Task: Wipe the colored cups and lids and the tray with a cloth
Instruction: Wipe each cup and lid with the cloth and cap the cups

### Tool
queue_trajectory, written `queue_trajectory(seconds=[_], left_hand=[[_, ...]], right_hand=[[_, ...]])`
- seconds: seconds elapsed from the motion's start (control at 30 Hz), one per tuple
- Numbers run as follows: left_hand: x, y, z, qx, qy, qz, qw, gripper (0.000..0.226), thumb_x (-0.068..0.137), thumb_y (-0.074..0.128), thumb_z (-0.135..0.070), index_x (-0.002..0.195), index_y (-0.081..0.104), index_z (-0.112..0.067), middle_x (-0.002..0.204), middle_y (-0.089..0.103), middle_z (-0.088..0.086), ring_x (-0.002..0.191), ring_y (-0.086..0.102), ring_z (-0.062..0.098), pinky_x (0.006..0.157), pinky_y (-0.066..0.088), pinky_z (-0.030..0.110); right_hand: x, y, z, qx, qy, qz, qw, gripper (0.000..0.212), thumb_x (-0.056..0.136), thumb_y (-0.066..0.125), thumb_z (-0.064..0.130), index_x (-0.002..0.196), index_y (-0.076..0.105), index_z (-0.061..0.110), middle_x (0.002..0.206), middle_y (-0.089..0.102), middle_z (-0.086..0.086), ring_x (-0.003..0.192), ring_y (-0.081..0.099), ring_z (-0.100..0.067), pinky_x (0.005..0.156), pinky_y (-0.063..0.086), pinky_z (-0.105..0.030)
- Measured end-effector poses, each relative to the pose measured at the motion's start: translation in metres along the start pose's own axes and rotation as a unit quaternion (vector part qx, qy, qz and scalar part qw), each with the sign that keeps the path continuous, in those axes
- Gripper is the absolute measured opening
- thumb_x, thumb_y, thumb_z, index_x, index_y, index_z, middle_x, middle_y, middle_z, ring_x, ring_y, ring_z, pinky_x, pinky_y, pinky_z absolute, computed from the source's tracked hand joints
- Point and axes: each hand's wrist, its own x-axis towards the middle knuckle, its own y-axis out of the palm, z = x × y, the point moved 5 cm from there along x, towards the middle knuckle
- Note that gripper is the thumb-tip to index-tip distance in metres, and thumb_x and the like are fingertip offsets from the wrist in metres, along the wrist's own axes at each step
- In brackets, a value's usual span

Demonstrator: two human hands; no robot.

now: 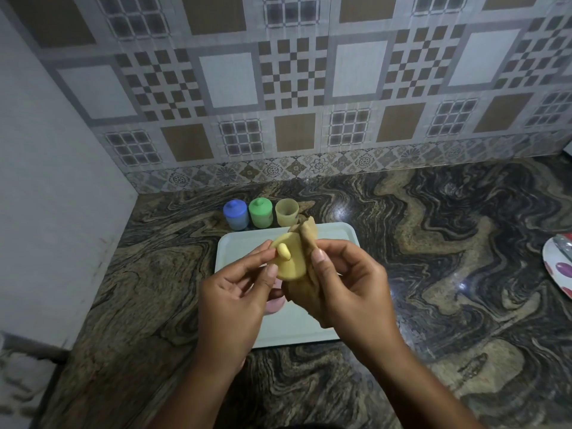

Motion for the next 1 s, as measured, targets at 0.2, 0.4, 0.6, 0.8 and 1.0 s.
queue_trajectory(seconds=[0.2,0.4,0.6,0.8,1.0], left_hand=[[0.004,0.0,-0.006,0.046,-0.012,-0.019,0.999,0.038,0.073,0.076,-0.032,0.107,0.073,-0.015,0.086,0.077,0.008,0.076,0.074,0.034,0.058,0.061,0.042],[0.023,-0.01,0.008,0.112,0.055,-0.034,0.992,0.02,0.085,0.074,-0.018,0.105,0.076,-0.019,0.111,0.075,-0.008,0.105,0.07,0.005,0.085,0.055,0.024],[0.055,-0.016,0.017,0.258,0.153,-0.063,0.952,0.016,0.083,0.076,-0.023,0.099,0.078,-0.025,0.11,0.07,-0.016,0.105,0.065,0.003,0.073,0.047,0.025],[0.116,0.005,0.033,0.314,0.19,-0.034,0.929,0.017,0.084,0.076,-0.011,0.101,0.078,-0.012,0.103,0.072,0.0,0.09,0.064,0.002,0.086,0.049,0.012],[0.176,0.037,0.049,0.373,0.179,-0.027,0.91,0.019,0.087,0.071,-0.015,0.105,0.076,-0.008,0.108,0.071,0.006,0.098,0.067,0.019,0.088,0.055,0.035]], right_hand=[[-0.003,0.008,-0.003,0.024,0.031,0.03,0.999,0.015,0.099,0.06,0.005,0.102,0.074,0.012,0.088,0.08,-0.007,0.07,0.077,-0.022,0.053,0.061,-0.036],[0.008,-0.002,-0.016,-0.043,0.0,0.009,0.999,0.027,0.097,0.064,0.016,0.123,0.074,0.02,0.076,0.078,0.002,0.057,0.058,-0.01,0.042,0.049,-0.032],[0.046,-0.015,-0.041,-0.132,-0.071,-0.005,0.989,0.038,0.085,0.08,0.036,0.118,0.07,0.051,0.096,0.067,0.012,0.084,0.059,0.002,0.079,0.056,-0.03],[0.094,0.005,-0.049,-0.356,-0.28,-0.013,0.892,0.028,0.092,0.066,0.011,0.119,0.073,0.006,0.136,0.064,-0.014,0.101,0.074,-0.027,0.075,0.059,-0.036],[0.16,0.019,-0.092,-0.47,-0.241,0.026,0.849,0.032,0.096,0.06,0.01,0.127,0.067,0.005,0.142,0.056,-0.027,0.105,0.069,-0.048,0.072,0.061,-0.053]])
